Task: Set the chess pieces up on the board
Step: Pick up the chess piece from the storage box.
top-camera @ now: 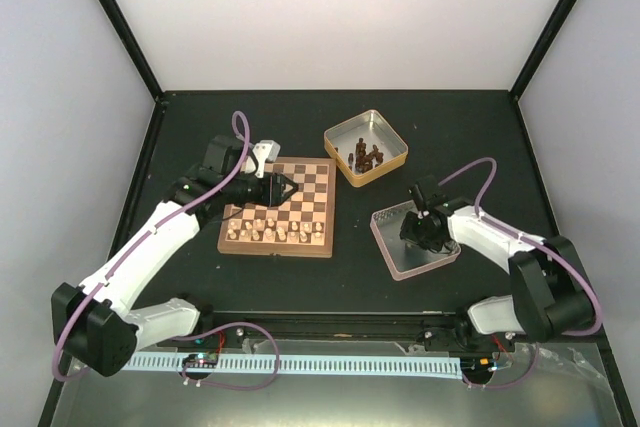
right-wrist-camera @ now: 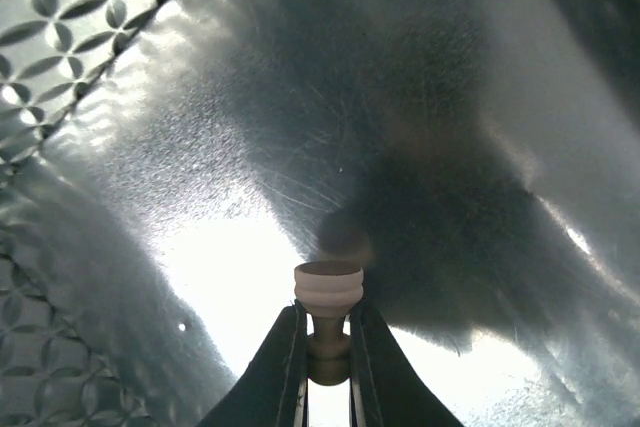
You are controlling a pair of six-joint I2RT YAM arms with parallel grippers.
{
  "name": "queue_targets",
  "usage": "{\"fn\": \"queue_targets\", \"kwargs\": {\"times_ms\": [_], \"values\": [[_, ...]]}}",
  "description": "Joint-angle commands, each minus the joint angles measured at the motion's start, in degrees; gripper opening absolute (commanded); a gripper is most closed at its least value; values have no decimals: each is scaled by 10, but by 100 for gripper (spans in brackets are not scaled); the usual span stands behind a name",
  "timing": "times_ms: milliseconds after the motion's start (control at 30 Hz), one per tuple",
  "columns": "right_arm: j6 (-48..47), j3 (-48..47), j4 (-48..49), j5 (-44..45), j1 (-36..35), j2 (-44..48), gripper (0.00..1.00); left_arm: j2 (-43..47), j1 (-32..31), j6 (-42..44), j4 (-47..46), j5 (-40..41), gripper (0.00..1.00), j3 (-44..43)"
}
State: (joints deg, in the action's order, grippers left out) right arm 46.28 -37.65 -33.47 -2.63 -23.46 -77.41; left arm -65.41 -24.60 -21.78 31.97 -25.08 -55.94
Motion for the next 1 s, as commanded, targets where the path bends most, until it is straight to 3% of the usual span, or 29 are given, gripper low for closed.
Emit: {"fn": "queue_targets", "kwargs": {"times_ms": [0,367,633,700,900,967], "values": [[-59,-34,-32,28,3,-39,8,11,-7,-13,-28,-15,42,7],[-97,-71,-43,75,3,-111,22,12,-9,-10,-26,-11,42,7],[-104,-86,-40,96,3,-132,25,7,-9,-10,-28,-12,42,4],[-103,-87,-37,94,3,-140,23,7,-9,-9,-28,-12,42,4],[-96,-80,-37,70,3,-127,4,12,-9,-9,-27,-11,42,6],[-87,-75,-37,62,3,-113,2,14,-10,-9,-29,-8,42,7]]}}
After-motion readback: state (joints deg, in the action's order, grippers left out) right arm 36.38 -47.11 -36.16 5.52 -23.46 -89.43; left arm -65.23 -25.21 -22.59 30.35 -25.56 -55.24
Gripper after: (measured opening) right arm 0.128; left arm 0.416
